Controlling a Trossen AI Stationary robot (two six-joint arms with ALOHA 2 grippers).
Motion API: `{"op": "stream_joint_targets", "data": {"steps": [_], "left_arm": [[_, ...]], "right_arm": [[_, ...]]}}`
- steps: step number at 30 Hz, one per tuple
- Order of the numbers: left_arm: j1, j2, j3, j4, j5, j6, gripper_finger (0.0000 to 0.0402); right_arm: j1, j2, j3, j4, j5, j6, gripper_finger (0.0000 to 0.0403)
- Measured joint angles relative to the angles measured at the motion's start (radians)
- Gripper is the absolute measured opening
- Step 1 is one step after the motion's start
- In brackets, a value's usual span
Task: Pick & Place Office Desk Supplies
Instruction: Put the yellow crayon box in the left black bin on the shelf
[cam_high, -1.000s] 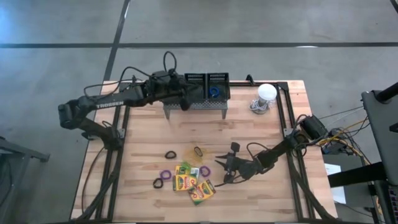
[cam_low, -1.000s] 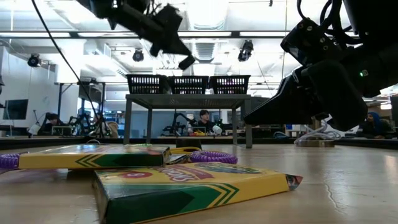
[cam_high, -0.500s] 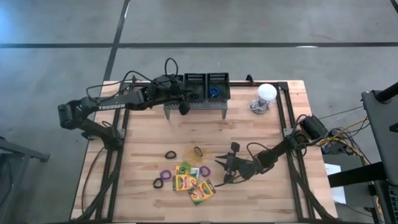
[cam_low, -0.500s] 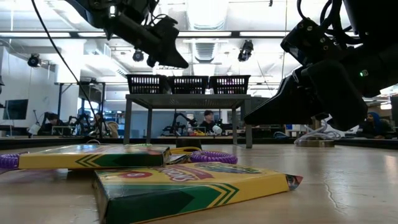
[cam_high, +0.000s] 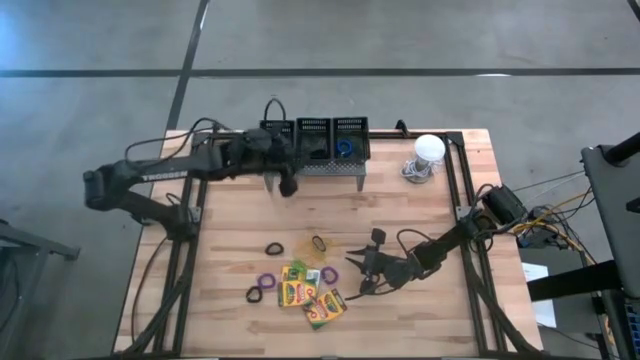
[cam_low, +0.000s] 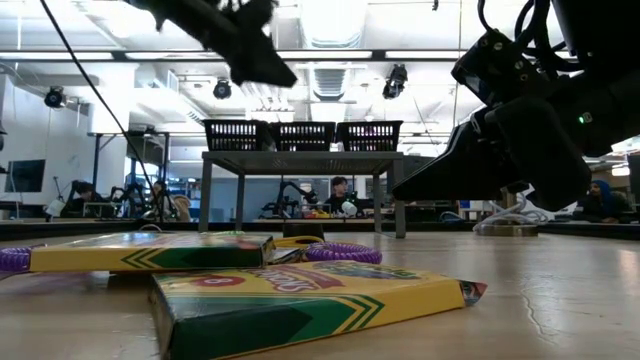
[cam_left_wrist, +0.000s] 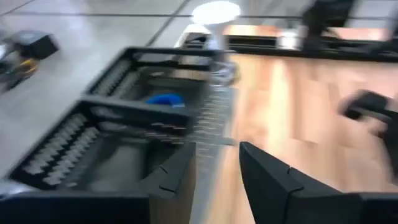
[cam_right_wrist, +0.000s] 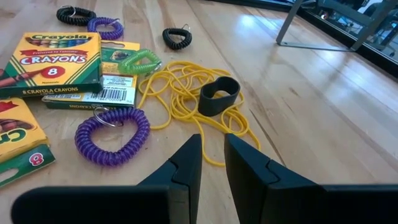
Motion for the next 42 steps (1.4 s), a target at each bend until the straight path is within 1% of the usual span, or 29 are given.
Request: {"op": "stream_joint_targets", "data": {"steps": [2,4,8,11,13,16,18,25,30,33,36,39,42], "left_arm": [[-0.078,-0.028,-0.019,-0.007,-0.02,0.0,0.0119],[-0.171,-0.051,-0.05,-0.015,-0.068,0.0,0.0118],[-0.394,-0.067,-0.12,-0.008,-0.245,-0.001,0.0118],[-0.556,-0.062,-0.187,0.055,-0.391,-0.011,0.0118],[-0.65,-0.053,-0.241,0.125,-0.463,-0.035,0.0118],[-0.766,-0.046,-0.317,0.218,-0.536,-0.108,0.0118],[-0.821,-0.046,-0.365,0.261,-0.562,-0.158,0.0118],[-0.934,-0.03,-0.486,0.379,-0.571,-0.304,0.0118],[-0.975,0.033,-0.5,0.392,-0.586,-0.397,0.0118],[-0.988,0.083,-0.481,0.358,-0.585,-0.443,0.0118],[-0.996,0.121,-0.439,0.267,-0.582,-0.479,0.0118],[-0.997,0.141,-0.396,0.181,-0.578,-0.481,0.0118],[-0.991,0.152,-0.371,0.161,-0.578,-0.469,0.0118]], "right_arm": [[0.0,0.0,-0.001,0.0,0.0,0.0,0.0063],[0.0,0.0,-0.001,0.0,0.0,0.003,0.0063],[0.0,0.0,-0.001,0.001,0.0,0.006,0.0063],[0.0,0.0,-0.001,0.0,0.0,0.007,0.0063],[0.0,0.0,-0.001,0.001,0.0,0.006,0.0063],[0.0,0.0,-0.001,0.001,0.0,0.007,0.0063],[0.0,0.0,-0.001,0.002,0.0,0.008,0.0063],[-0.004,0.0,-0.001,0.005,0.0,0.008,0.0063],[-0.007,0.0,-0.001,0.006,0.0,0.012,0.0063],[-0.008,0.0,-0.001,0.006,0.0,0.012,0.0063],[-0.009,0.0,-0.001,0.006,0.0,0.012,0.0063],[-0.009,0.0,-0.001,0.006,0.0,0.012,0.0063],[-0.009,0.0,-0.001,0.006,0.0,0.012,0.0063]]}}
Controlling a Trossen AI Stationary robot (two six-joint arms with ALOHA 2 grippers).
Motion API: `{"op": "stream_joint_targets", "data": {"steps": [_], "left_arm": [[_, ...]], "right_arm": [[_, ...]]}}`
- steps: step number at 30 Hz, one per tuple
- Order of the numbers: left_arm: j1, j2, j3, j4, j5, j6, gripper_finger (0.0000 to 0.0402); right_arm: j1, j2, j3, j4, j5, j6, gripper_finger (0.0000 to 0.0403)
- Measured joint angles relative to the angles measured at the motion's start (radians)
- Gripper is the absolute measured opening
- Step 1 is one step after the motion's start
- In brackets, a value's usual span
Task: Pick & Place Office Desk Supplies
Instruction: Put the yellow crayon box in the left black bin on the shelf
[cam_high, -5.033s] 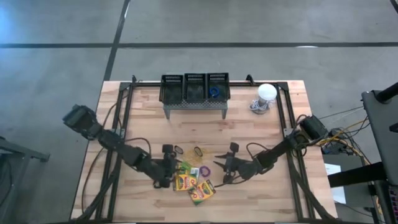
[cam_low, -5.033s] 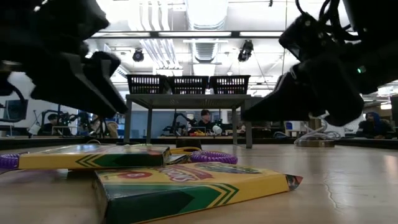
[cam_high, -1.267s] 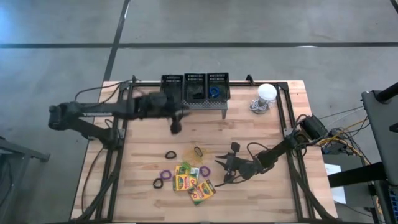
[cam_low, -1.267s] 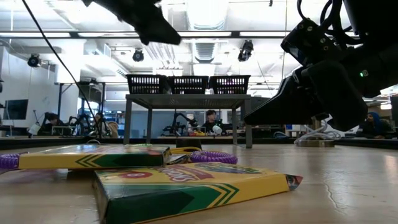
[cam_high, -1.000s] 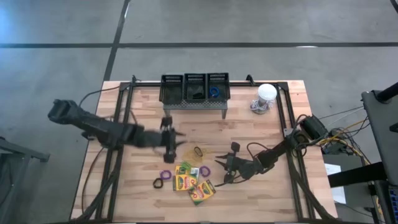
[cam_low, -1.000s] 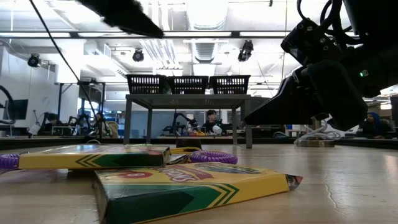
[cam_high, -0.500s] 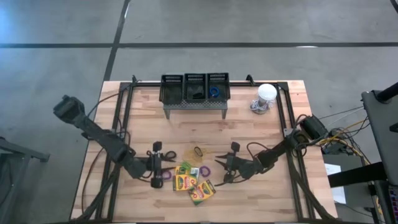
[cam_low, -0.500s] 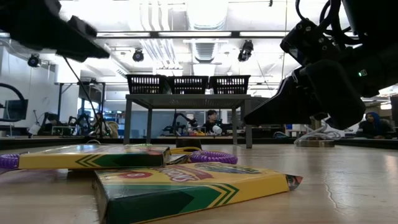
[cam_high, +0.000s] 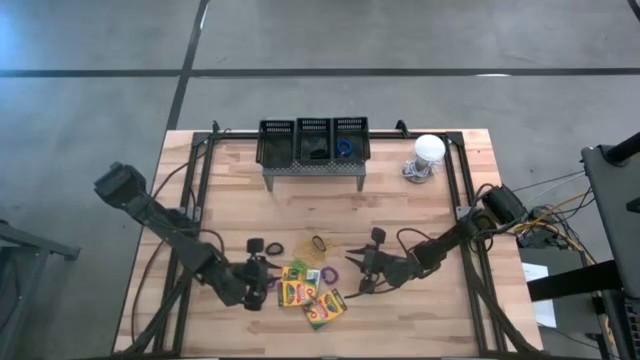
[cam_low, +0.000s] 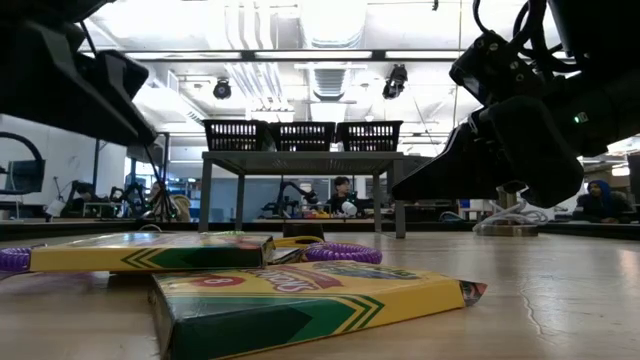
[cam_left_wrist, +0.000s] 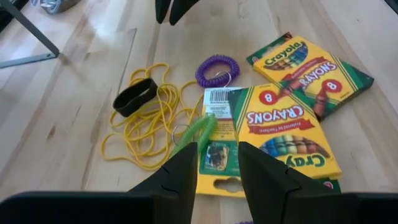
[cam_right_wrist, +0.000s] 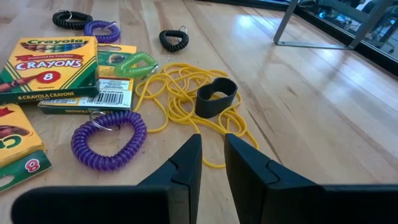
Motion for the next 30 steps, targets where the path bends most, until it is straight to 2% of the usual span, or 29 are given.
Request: {"op": "stream_joint_targets", "data": {"steps": [6,18,30], "left_arm": [[0.0,0.0,0.007,0.002,0.008,0.004,0.0118],[-0.001,0.097,0.017,-0.005,0.166,-0.099,0.0118],[0.0,0.124,0.036,-0.017,0.182,-0.105,0.0118]], "right_arm": [[0.0,0.0,0.001,-0.001,0.0,0.022,0.0063],[-0.004,0.0,0.001,-0.002,0.0,0.026,0.0063],[-0.008,0.0,0.0,-0.002,0.0,0.031,0.0063]]}}
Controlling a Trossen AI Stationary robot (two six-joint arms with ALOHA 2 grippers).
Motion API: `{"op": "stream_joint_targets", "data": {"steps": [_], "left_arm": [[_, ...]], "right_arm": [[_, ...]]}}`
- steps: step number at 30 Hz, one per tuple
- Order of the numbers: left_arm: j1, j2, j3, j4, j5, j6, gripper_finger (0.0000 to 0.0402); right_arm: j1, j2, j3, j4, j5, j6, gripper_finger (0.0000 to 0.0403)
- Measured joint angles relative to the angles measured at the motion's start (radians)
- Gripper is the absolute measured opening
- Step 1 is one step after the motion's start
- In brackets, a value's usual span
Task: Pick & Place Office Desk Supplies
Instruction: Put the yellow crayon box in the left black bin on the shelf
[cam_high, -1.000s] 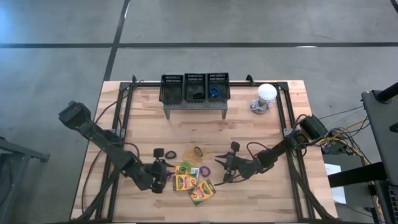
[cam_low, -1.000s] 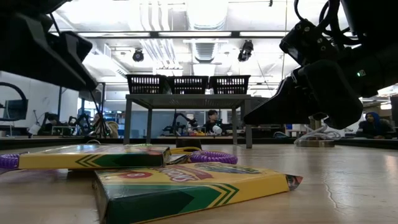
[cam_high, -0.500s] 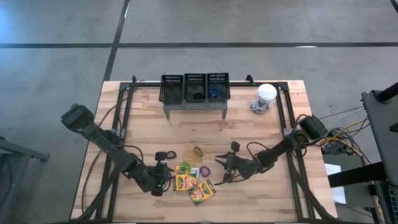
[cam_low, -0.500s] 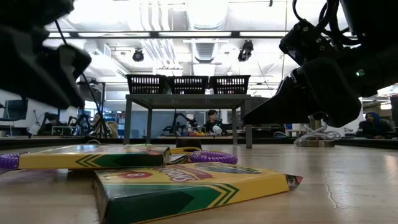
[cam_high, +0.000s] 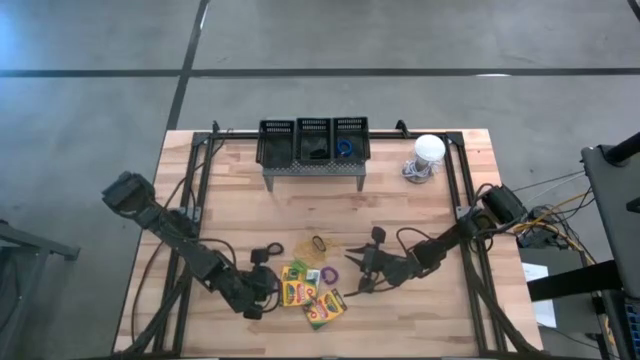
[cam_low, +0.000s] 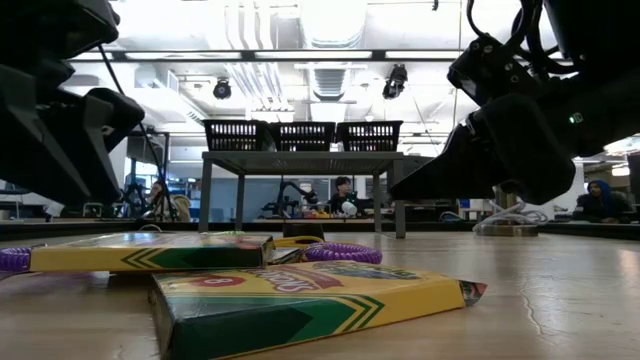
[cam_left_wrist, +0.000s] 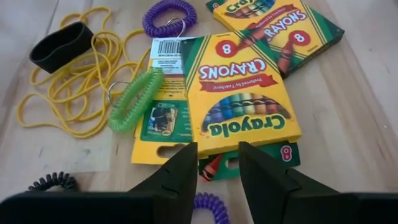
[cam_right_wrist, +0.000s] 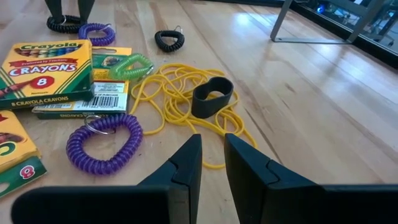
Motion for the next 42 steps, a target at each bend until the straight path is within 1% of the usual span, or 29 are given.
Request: {"op": "stream_joint_targets", "data": {"steps": [4,8,12,15,17,21,25,27,31,33,36,39,42], "left_arm": [[-0.009,0.0,0.006,-0.004,-0.001,0.022,0.0117],[-0.034,0.0,0.04,-0.005,-0.001,0.029,0.0117],[-0.05,0.019,0.084,-0.011,-0.032,0.073,0.0117],[-0.051,0.066,0.138,-0.072,-0.031,0.068,0.0117],[-0.052,0.105,0.19,-0.149,-0.023,0.048,0.0117],[-0.057,0.191,0.31,-0.311,-0.013,0.001,0.0117],[-0.064,0.251,0.398,-0.392,0.004,-0.052,0.0117],[-0.069,0.269,0.413,-0.392,0.011,-0.086,0.0117],[-0.085,0.277,0.406,-0.395,0.011,-0.167,0.0117],[-0.093,0.277,0.393,-0.397,0.011,-0.197,0.0117],[-0.099,0.277,0.372,-0.39,-0.001,-0.211,0.0117],[-0.1,0.278,0.35,-0.353,-0.013,-0.214,0.0117],[-0.101,0.278,0.344,-0.338,-0.018,-0.19,0.0117]], "right_arm": [[-0.003,0.0,0.0,0.001,0.0,0.002,0.0063],[-0.003,0.0,0.0,0.002,0.0,0.013,0.0063],[-0.012,0.001,0.0,0.003,-0.001,0.014,0.0063],[-0.027,0.006,0.002,0.003,-0.001,0.008,0.0063],[-0.039,0.013,0.005,0.004,-0.008,0.003,0.0063],[-0.058,0.038,0.028,0.002,-0.057,-0.069,0.0063],[-0.084,0.076,0.081,0.005,-0.125,-0.159,0.0063],[-0.095,0.102,0.113,0.002,-0.159,-0.181,0.0063],[-0.102,0.139,0.192,-0.004,-0.259,-0.224,0.0064],[-0.099,0.146,0.224,-0.006,-0.274,-0.244,0.0069],[-0.091,0.149,0.28,-0.01,-0.282,-0.263,0.0088],[-0.092,0.146,0.357,-0.12,-0.357,-0.25,0.0113],[-0.091,0.138,0.467,-0.375,-0.405,-0.21,0.0142]]}}
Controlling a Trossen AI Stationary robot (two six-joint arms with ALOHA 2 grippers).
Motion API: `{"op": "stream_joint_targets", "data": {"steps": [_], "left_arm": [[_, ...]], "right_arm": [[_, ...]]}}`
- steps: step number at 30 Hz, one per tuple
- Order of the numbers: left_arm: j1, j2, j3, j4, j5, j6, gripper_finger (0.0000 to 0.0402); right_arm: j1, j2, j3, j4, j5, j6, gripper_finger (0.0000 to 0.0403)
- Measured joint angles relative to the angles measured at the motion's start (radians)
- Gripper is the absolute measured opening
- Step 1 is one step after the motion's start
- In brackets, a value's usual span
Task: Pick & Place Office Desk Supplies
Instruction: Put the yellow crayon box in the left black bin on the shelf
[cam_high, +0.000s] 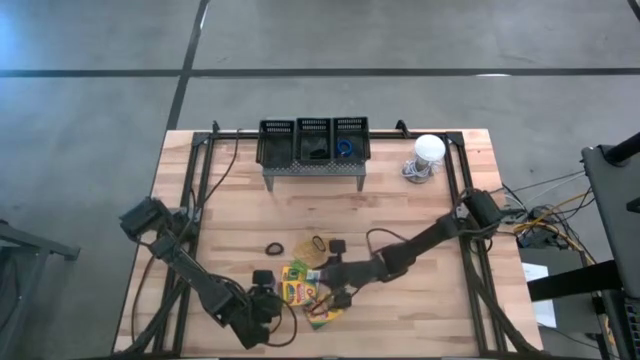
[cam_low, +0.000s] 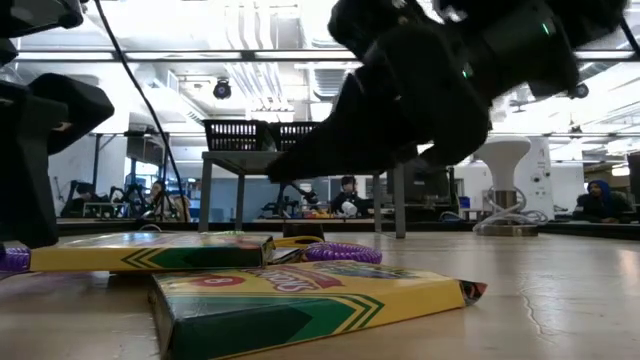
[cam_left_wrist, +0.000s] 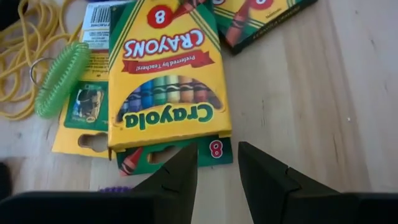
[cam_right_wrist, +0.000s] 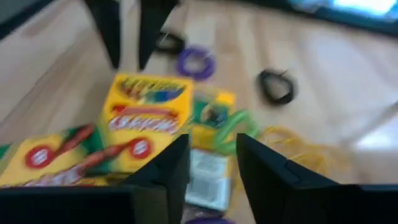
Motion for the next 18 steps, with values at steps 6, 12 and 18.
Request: {"op": "stream_joint_targets", "data": {"steps": [6,12,18], "left_arm": [[0.004,0.0,0.0,0.014,-0.011,0.104,0.0117],[0.004,-0.001,0.0,0.064,-0.077,0.189,0.0117],[0.005,-0.001,-0.018,0.086,-0.047,0.166,0.0117]], "right_arm": [[0.0,-0.022,0.228,-0.579,0.009,0.061,0.0193],[0.046,-0.017,0.189,-0.52,0.007,0.098,0.0209],[0.112,-0.02,0.057,-0.195,0.01,0.038,0.021]]}}
